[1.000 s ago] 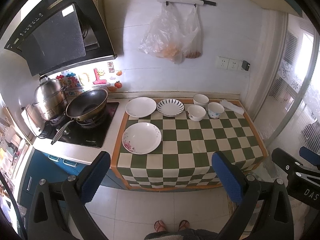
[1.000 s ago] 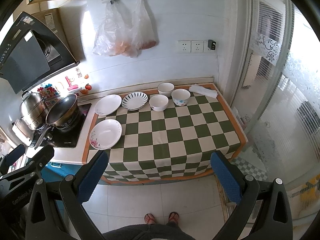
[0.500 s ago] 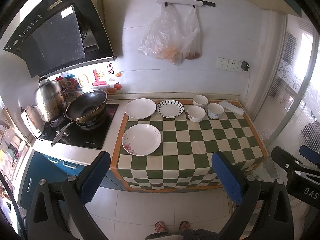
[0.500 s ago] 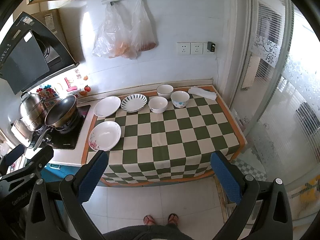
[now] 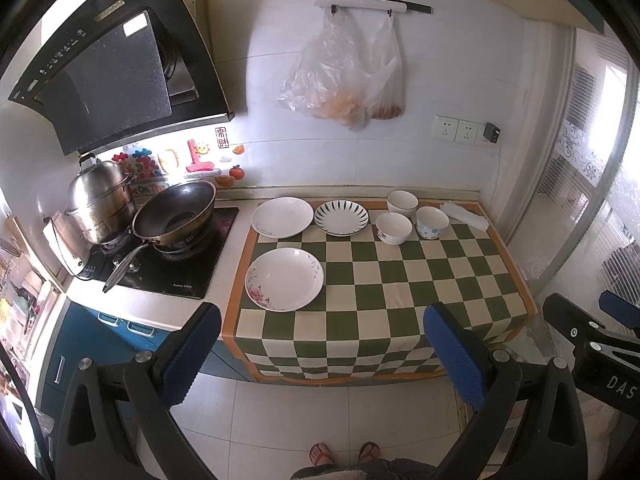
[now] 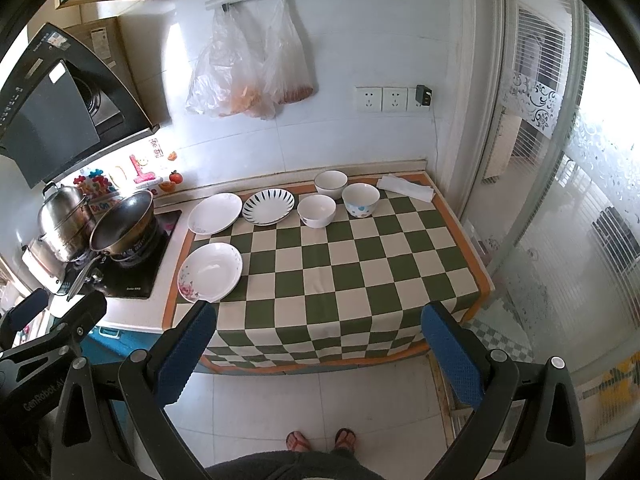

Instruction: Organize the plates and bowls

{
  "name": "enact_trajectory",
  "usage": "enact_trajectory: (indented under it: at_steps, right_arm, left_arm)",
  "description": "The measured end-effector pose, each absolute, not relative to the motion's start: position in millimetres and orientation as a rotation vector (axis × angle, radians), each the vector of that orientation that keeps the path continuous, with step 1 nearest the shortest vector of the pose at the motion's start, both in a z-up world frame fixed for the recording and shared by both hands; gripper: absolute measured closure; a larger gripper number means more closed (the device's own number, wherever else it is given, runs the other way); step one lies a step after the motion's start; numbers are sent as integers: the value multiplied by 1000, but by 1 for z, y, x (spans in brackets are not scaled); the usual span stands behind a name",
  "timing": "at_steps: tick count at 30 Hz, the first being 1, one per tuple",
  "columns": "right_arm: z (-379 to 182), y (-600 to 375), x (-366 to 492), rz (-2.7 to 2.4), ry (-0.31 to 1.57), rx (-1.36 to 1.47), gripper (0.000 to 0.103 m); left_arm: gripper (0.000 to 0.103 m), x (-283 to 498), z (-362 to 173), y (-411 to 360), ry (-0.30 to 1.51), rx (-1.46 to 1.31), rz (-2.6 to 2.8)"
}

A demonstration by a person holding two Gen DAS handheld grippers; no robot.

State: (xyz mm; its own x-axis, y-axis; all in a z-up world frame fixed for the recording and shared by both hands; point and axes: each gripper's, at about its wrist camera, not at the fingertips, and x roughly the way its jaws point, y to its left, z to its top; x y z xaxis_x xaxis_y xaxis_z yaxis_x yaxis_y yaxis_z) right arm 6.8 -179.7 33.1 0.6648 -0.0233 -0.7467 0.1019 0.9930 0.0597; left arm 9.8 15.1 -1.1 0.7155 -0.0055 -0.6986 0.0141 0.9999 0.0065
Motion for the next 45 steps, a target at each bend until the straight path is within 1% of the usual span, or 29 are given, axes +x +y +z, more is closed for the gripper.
enact_trajectory:
  at_steps: [22, 26, 28, 32, 36, 45]
  right_arm:
    - [31, -180, 6, -69, 834, 107, 0]
    - [23, -176, 14, -66, 834, 120, 0]
    - [10, -168, 24, -44, 826, 90, 0]
    - [-27, -146, 56, -11, 885, 52, 0]
    - [-76, -124, 97, 54, 996, 82, 0]
    - [-185, -75, 214, 160, 1164, 73, 0]
  left_arm:
    - [0, 9, -2, 16, 769, 13, -12]
    - [0, 24, -9, 31, 754, 11, 12]
    - [0, 34, -18, 39, 757, 26, 43]
    - [0, 70, -53, 69, 789, 37, 108]
    - [0, 109, -96, 99, 882, 12, 151]
    - [0, 205, -194, 155, 1082, -81, 220]
